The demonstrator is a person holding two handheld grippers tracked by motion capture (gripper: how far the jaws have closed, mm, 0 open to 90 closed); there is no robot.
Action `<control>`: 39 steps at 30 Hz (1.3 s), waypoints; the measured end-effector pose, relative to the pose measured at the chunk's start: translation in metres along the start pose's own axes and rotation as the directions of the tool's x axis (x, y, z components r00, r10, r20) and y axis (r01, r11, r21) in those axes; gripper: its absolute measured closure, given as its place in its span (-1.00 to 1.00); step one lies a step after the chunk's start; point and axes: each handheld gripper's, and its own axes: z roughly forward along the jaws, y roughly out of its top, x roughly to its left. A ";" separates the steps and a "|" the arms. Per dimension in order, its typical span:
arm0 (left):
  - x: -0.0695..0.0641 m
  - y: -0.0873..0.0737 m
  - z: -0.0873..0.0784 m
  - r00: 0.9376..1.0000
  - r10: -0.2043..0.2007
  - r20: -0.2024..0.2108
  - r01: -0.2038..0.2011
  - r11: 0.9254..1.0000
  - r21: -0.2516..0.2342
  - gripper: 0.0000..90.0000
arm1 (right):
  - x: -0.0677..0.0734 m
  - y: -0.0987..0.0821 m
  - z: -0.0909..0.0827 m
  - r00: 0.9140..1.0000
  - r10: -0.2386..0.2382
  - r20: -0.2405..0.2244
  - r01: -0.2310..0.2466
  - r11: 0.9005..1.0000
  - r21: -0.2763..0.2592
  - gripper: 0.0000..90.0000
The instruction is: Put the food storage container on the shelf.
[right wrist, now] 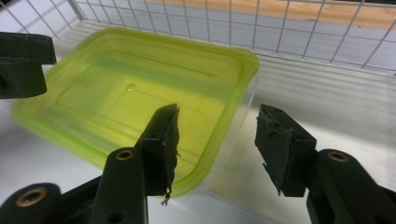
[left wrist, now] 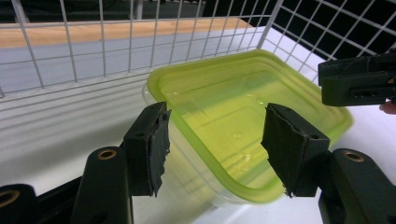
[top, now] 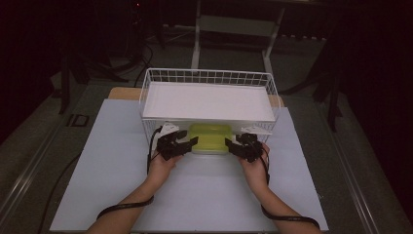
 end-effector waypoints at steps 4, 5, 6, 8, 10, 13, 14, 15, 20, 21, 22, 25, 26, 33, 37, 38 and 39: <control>-0.004 0.001 -0.009 1.000 0.007 0.010 -0.007 1.000 0.001 -0.08 | 0.005 0.000 -0.009 1.000 -0.017 -0.017 0.017 1.000 -0.001 0.08; -0.006 0.001 -0.012 1.000 0.010 0.013 -0.010 1.000 0.005 -0.08 | 0.007 0.000 -0.012 0.999 -0.029 -0.019 0.029 1.000 -0.005 0.08; -0.006 0.001 -0.012 1.000 0.010 0.013 -0.010 1.000 0.005 -0.09 | 0.007 0.000 -0.012 0.999 -0.029 -0.019 0.029 1.000 -0.005 0.08; -0.010 0.002 -0.023 0.999 0.021 0.027 -0.021 1.000 0.010 -0.09 | 0.013 0.000 -0.022 0.999 -0.031 -0.038 0.031 0.999 -0.009 0.07; -0.012 0.002 -0.030 0.999 0.026 0.033 -0.027 1.000 0.010 -0.12 | 0.017 0.001 -0.027 0.998 -0.040 -0.050 0.040 0.999 -0.014 0.07; -0.014 0.002 -0.041 0.998 0.026 0.054 -0.025 1.000 -0.008 -0.19 | 0.022 0.000 -0.033 0.996 -0.037 -0.077 0.036 0.999 -0.021 0.08; -0.014 0.001 -0.044 0.998 0.027 0.060 -0.026 1.000 -0.011 -0.21 | 0.025 -0.001 -0.034 0.996 -0.043 -0.084 0.042 0.999 -0.020 0.08; -0.014 0.001 -0.047 0.997 0.033 0.075 -0.033 0.999 -0.007 -0.27 | 0.027 -0.002 -0.035 0.995 -0.049 -0.087 0.047 0.999 -0.018 0.09; -0.014 -0.004 -0.059 0.988 0.021 0.154 -0.020 1.000 -0.004 -0.43 | 0.036 -0.007 -0.036 0.992 -0.053 -0.112 0.052 0.999 -0.007 0.17; -0.015 -0.005 -0.062 0.986 0.022 0.168 -0.021 1.000 -0.010 -0.46 | 0.038 -0.009 -0.035 0.992 -0.058 -0.112 0.058 0.998 -0.004 0.18; -0.015 -0.005 -0.062 0.986 0.022 0.168 -0.021 1.000 -0.010 -0.48 | 0.039 -0.010 -0.035 0.992 -0.062 -0.113 0.063 0.998 0.000 0.21; -0.014 -0.011 -0.070 0.974 0.027 0.223 -0.026 1.000 -0.006 -0.59 | 0.044 -0.013 -0.033 0.991 -0.071 -0.117 0.073 0.997 0.012 0.28; -0.014 -0.013 -0.072 0.972 0.038 0.231 -0.037 0.999 -0.007 -0.59 | 0.045 -0.014 -0.031 0.990 -0.070 -0.119 0.073 0.997 0.017 0.33; -0.016 -0.027 -0.080 0.974 0.086 0.212 -0.090 0.996 0.010 -0.99 | 0.054 -0.021 -0.024 0.983 -0.108 -0.146 0.116 0.992 0.047 0.85; -0.016 -0.036 -0.082 0.978 0.113 0.177 -0.118 0.993 0.016 -0.99 | 0.059 -0.024 -0.018 0.979 -0.124 -0.160 0.135 0.989 0.065 0.99; -0.016 -0.038 -0.082 0.978 0.117 0.173 -0.121 0.993 0.013 -0.99 | 0.060 -0.024 -0.016 0.978 -0.132 -0.162 0.144 0.987 0.068 0.99; -0.016 -0.040 -0.082 0.978 0.120 0.170 -0.124 0.992 0.015 -0.99 | 0.060 -0.024 -0.014 0.978 -0.133 -0.161 0.145 0.987 0.068 0.99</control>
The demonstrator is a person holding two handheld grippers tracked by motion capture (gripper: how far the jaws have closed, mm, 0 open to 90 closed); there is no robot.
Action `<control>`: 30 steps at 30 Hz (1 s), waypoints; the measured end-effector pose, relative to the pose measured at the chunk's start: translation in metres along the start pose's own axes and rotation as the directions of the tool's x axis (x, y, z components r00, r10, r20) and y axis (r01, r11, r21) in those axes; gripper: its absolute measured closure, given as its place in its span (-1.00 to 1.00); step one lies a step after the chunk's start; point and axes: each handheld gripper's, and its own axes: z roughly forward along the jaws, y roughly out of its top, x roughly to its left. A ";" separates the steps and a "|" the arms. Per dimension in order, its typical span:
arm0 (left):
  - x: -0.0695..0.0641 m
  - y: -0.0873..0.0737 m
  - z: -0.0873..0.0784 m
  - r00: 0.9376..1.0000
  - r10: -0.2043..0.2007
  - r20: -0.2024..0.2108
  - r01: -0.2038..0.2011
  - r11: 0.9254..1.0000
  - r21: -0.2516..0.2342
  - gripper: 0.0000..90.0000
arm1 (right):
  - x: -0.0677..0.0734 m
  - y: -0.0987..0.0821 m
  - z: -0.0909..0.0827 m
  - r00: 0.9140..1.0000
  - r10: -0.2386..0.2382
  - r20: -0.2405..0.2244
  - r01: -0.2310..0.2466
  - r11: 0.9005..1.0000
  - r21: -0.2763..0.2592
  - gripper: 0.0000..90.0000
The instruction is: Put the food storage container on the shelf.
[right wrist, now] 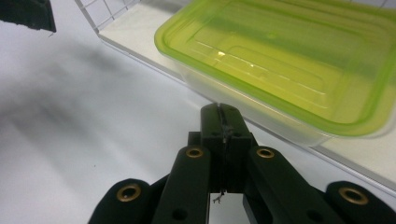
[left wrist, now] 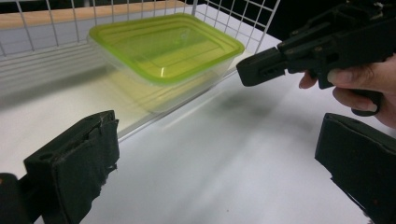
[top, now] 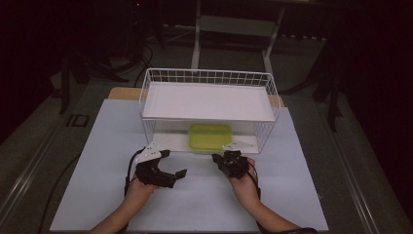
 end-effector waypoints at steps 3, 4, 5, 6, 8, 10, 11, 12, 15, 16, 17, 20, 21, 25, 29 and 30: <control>-0.001 -0.006 0.002 1.000 0.000 -0.021 0.000 1.000 -0.001 -0.99 | 0.000 0.000 0.007 1.000 -0.001 0.005 0.001 1.000 0.006 0.99; -0.001 -0.009 0.003 0.999 0.004 -0.034 -0.004 1.000 0.002 -0.99 | 0.000 0.000 0.008 1.000 -0.001 0.010 0.001 1.000 0.006 1.00; -0.002 -0.010 0.004 0.999 0.011 -0.045 -0.010 1.000 0.011 -0.99 | 0.000 0.001 0.011 1.000 -0.004 0.018 0.004 1.000 0.006 0.99; -0.003 -0.012 0.005 0.998 0.021 -0.055 -0.020 1.000 0.022 -0.99 | -0.001 0.001 0.013 1.000 -0.003 0.021 0.002 1.000 0.007 0.99; -0.004 -0.013 0.005 0.996 0.040 -0.083 -0.038 0.999 0.028 -0.99 | -0.004 0.002 0.016 0.999 0.009 0.030 -0.009 1.000 0.006 0.99; -0.003 -0.013 0.005 0.995 0.037 -0.088 -0.036 0.999 0.015 -0.99 | -0.007 0.002 0.020 0.999 0.017 0.037 -0.018 1.000 0.007 1.00; -0.003 -0.012 0.004 0.995 0.034 -0.093 -0.033 0.999 0.010 -0.99 | -0.008 0.003 0.022 0.999 0.022 0.040 -0.022 1.000 0.008 1.00; -0.003 -0.012 0.003 0.994 0.033 -0.102 -0.033 0.999 0.001 -0.99 | -0.009 0.004 0.024 0.999 0.022 0.045 -0.023 1.000 0.009 0.99; -0.002 -0.010 0.000 0.993 0.030 -0.113 -0.032 0.999 -0.014 -0.99 | -0.011 0.006 0.028 0.998 0.032 0.053 -0.033 0.999 0.001 0.99; -0.002 -0.010 0.000 0.993 0.029 -0.117 -0.031 0.999 -0.022 -0.99 | -0.012 0.007 0.030 0.998 0.036 0.055 -0.036 0.999 0.000 0.99; -0.001 -0.010 -0.001 0.993 0.026 -0.113 -0.029 0.999 -0.025 -0.99 | -0.013 0.008 0.031 0.998 0.039 0.055 -0.039 0.999 -0.001 0.99; 0.001 -0.010 -0.001 0.993 0.021 -0.113 -0.025 0.999 -0.029 -0.99 | -0.014 0.010 0.037 0.997 0.043 0.061 -0.043 0.999 -0.007 0.99; 0.001 -0.010 0.000 0.993 0.021 -0.115 -0.024 0.999 -0.025 -0.99 | -0.014 0.011 0.038 0.997 0.038 0.065 -0.037 0.999 -0.009 0.99; 0.001 -0.010 -0.001 0.992 0.027 -0.119 -0.030 0.999 -0.024 -0.99 | -0.014 0.014 0.045 0.997 0.051 0.060 -0.051 0.999 -0.013 0.99; 0.000 -0.010 -0.001 0.992 0.037 -0.125 -0.041 0.999 -0.027 -0.99 | -0.014 0.018 0.051 0.996 0.052 0.067 -0.051 0.999 -0.019 0.99; 0.000 -0.010 -0.001 0.992 0.037 -0.125 -0.041 0.999 -0.027 -0.99 | -0.014 0.018 0.051 0.996 0.052 0.067 -0.051 0.999 -0.019 0.99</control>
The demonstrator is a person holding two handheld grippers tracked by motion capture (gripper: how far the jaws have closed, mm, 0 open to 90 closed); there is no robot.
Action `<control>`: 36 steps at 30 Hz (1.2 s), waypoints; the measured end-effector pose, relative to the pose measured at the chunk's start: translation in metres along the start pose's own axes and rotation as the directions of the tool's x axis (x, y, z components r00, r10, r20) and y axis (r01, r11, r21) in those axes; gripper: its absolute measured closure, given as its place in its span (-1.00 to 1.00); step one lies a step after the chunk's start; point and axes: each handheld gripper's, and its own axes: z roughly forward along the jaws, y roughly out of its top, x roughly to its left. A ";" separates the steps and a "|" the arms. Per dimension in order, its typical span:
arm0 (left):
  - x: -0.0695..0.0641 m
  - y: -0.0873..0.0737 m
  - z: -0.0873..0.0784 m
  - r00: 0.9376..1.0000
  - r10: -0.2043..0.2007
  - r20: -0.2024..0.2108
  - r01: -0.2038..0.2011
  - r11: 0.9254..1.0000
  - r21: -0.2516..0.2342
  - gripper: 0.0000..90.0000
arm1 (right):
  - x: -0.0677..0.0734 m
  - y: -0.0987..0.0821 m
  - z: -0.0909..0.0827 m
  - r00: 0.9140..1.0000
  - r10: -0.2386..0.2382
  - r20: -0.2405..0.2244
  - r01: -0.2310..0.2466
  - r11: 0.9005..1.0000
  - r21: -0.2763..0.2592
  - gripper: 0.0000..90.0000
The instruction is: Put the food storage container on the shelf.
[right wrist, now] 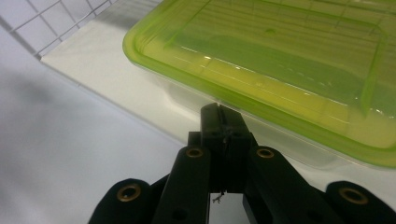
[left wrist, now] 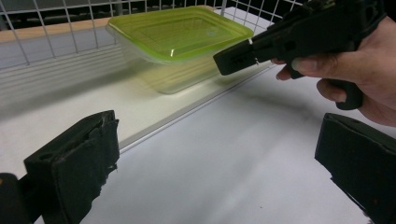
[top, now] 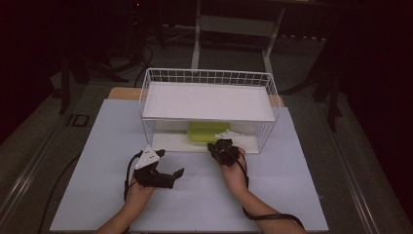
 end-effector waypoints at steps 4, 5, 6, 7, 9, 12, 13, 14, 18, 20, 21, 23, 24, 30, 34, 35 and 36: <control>0.001 -0.001 0.000 1.000 -0.005 0.005 0.005 1.000 0.001 -0.99 | -0.002 0.005 0.007 1.000 0.006 0.012 -0.006 1.000 -0.002 0.99; 0.001 -0.001 0.000 1.000 -0.005 0.005 0.005 1.000 0.001 -0.99 | -0.002 0.006 0.008 1.000 0.014 0.015 -0.014 1.000 -0.002 0.99; 0.001 -0.001 0.000 1.000 -0.005 0.005 0.005 1.000 0.001 -0.99 | -0.004 0.007 0.009 1.000 0.011 0.017 -0.010 1.000 -0.005 0.99; 0.002 -0.001 0.000 1.000 -0.013 0.006 0.013 1.000 -0.003 -0.99 | -0.005 0.008 0.010 1.000 0.012 0.019 -0.012 1.000 -0.009 0.99; 0.003 -0.001 -0.001 1.000 -0.020 0.006 0.020 1.000 -0.007 -0.99 | -0.007 0.009 0.012 0.999 0.022 0.023 -0.021 1.000 -0.012 0.99; 0.004 -0.001 -0.001 1.000 -0.026 0.012 0.026 1.000 -0.005 -0.99 | -0.009 0.011 0.015 0.999 0.033 0.037 -0.032 0.999 -0.014 0.99; 0.003 -0.001 -0.002 1.000 -0.026 0.014 0.026 1.000 -0.007 -0.99 | -0.010 0.012 0.015 0.999 0.031 0.045 -0.031 0.999 -0.016 0.99; 0.003 -0.001 -0.002 1.000 -0.022 0.014 0.022 1.000 -0.004 -0.99 | -0.010 0.013 0.015 0.998 0.039 0.048 -0.038 0.999 -0.016 0.99; 0.003 -0.001 -0.002 1.000 -0.019 0.010 0.019 1.000 -0.008 -0.99 | -0.014 0.015 0.015 0.997 0.054 0.048 -0.053 0.998 -0.030 0.99; 0.003 -0.001 -0.002 1.000 -0.019 0.011 0.019 1.000 -0.007 -0.99 | -0.015 0.016 0.016 0.997 0.058 0.043 -0.057 0.998 -0.023 0.99; 0.002 -0.001 -0.002 1.000 -0.017 0.012 0.017 1.000 -0.006 -0.99 | -0.013 0.015 0.017 0.998 0.042 0.051 -0.041 0.999 -0.023 0.97; 0.002 -0.001 -0.002 1.000 -0.015 0.011 0.015 1.000 -0.002 -0.99 | -0.012 0.015 0.017 0.998 0.041 0.052 -0.040 0.999 -0.024 0.97; 0.002 -0.001 -0.002 1.000 -0.013 0.011 0.013 1.000 -0.002 -0.99 | -0.012 0.015 0.017 0.998 0.044 0.048 -0.043 0.999 -0.025 0.96; 0.002 -0.001 -0.002 0.999 -0.006 0.047 0.007 1.000 -0.023 -0.99 | -0.008 0.013 0.009 0.999 0.049 0.014 -0.049 0.999 -0.024 0.91; -0.001 0.000 -0.004 0.997 0.021 0.072 -0.019 0.999 -0.035 -0.99 | -0.002 0.009 -0.006 0.999 0.039 -0.035 -0.040 0.999 -0.035 0.66; -0.001 0.001 -0.004 0.997 0.023 0.074 -0.020 0.999 -0.030 -0.99 | 0.000 0.009 -0.010 0.999 0.032 -0.039 -0.033 0.999 -0.033 0.56; -0.001 0.001 -0.004 0.997 0.020 0.074 -0.018 0.999 -0.028 -0.99 | 0.001 0.009 -0.013 0.999 0.017 -0.039 -0.018 0.999 -0.035 0.53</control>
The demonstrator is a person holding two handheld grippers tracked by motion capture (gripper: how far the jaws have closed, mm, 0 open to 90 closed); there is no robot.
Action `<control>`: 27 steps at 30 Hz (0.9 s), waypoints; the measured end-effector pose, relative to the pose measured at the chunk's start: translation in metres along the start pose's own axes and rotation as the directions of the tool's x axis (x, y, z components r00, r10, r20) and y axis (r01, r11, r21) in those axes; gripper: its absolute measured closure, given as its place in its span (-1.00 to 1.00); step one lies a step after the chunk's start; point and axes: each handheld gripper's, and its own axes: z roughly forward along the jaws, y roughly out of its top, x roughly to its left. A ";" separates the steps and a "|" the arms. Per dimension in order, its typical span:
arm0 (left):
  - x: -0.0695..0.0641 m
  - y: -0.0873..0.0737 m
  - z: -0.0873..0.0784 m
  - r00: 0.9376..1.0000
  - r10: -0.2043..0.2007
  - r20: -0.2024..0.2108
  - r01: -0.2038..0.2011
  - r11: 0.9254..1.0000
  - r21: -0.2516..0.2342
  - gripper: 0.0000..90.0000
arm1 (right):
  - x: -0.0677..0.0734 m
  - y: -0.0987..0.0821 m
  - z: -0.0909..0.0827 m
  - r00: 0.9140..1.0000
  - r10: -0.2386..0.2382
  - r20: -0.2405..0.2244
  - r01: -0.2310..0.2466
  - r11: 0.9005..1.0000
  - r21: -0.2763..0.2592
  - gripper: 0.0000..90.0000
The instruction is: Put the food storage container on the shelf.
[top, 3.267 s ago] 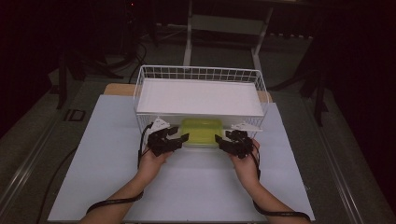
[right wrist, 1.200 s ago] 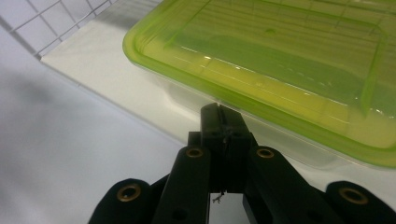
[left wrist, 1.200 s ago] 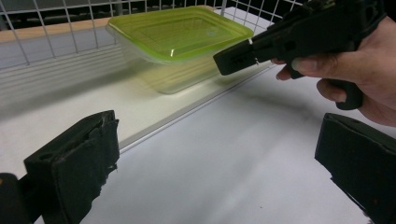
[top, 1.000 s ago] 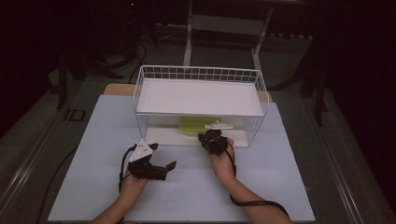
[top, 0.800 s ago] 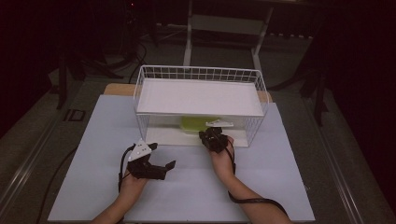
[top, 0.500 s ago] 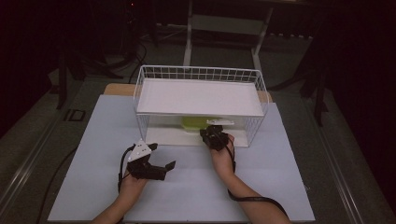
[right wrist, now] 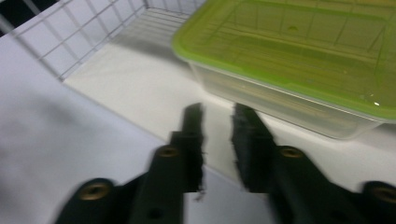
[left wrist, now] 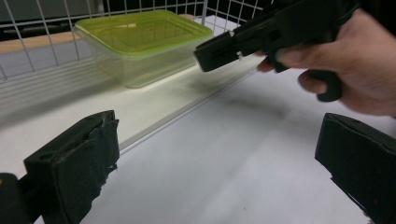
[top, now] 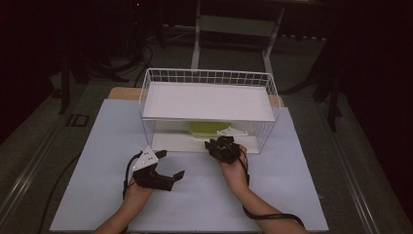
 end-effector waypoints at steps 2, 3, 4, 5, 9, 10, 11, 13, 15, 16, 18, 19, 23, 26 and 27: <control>0.001 0.002 0.000 0.999 -0.024 0.024 0.024 1.000 -0.006 -0.99 | 0.002 -0.001 -0.007 1.000 -0.019 -0.005 0.019 1.000 -0.018 0.25; 0.001 0.003 0.000 0.999 -0.027 0.031 0.027 1.000 -0.007 -0.99 | 0.002 -0.001 -0.009 0.999 -0.027 -0.017 0.027 0.999 -0.018 0.14; 0.001 0.005 0.000 0.999 -0.027 0.036 0.027 1.000 -0.012 -0.99 | 0.003 -0.002 -0.011 0.999 -0.040 -0.032 0.040 0.999 -0.012 0.06; 0.001 0.005 0.000 0.999 -0.027 0.036 0.027 1.000 -0.012 -0.99 | 0.003 -0.002 -0.011 0.999 -0.040 -0.032 0.040 0.999 -0.012 0.06; -0.003 0.012 0.001 0.999 0.015 0.049 -0.015 1.000 -0.009 -0.99 | 0.007 -0.008 -0.016 0.993 -0.052 -0.106 0.056 0.998 0.032 -0.51; -0.004 0.013 0.001 0.998 0.019 0.053 -0.019 1.000 0.001 -0.99 | 0.008 -0.010 -0.017 0.992 -0.055 -0.112 0.059 0.998 0.035 -0.63; -0.005 0.014 0.002 0.998 0.018 0.064 -0.018 1.000 0.000 -0.99 | 0.008 -0.011 -0.018 0.993 -0.052 -0.108 0.056 0.998 0.034 -0.65; -0.006 0.016 0.001 0.996 0.005 0.085 -0.005 1.000 0.002 -0.99 | 0.008 -0.012 -0.022 0.991 -0.060 -0.117 0.064 0.998 0.030 -0.65; -0.007 0.016 -0.001 0.995 -0.003 0.101 0.004 1.000 -0.010 -0.99 | 0.008 -0.014 -0.027 0.990 -0.051 -0.131 0.053 0.998 0.014 -0.65; -0.007 0.017 -0.001 0.995 -0.004 0.104 0.005 1.000 -0.007 -0.99 | 0.007 -0.015 -0.030 0.989 -0.039 -0.141 0.041 0.999 0.013 -0.65; -0.009 0.016 -0.004 0.994 -0.004 0.110 0.005 1.000 -0.008 -0.99 | 0.007 -0.017 -0.035 0.987 -0.023 -0.156 0.024 1.000 0.003 -0.65; -0.011 0.015 -0.005 0.994 -0.004 0.114 0.004 1.000 -0.002 -0.99 | 0.007 -0.019 -0.036 0.986 -0.021 -0.163 0.022 1.000 0.002 -0.65; -0.015 0.010 -0.010 0.992 -0.009 0.124 0.008 1.000 0.013 -0.99 | 0.009 -0.026 -0.046 0.984 -0.040 -0.176 0.039 0.999 -0.012 -0.65; -0.019 0.006 -0.013 0.991 -0.013 0.135 0.011 1.000 0.017 -0.99 | 0.010 -0.030 -0.054 0.982 -0.044 -0.184 0.042 0.999 -0.018 -0.65; -0.019 0.006 -0.013 0.991 -0.013 0.135 0.011 1.000 0.017 -0.99 | 0.010 -0.032 -0.057 0.981 -0.043 -0.187 0.040 0.999 -0.022 -0.65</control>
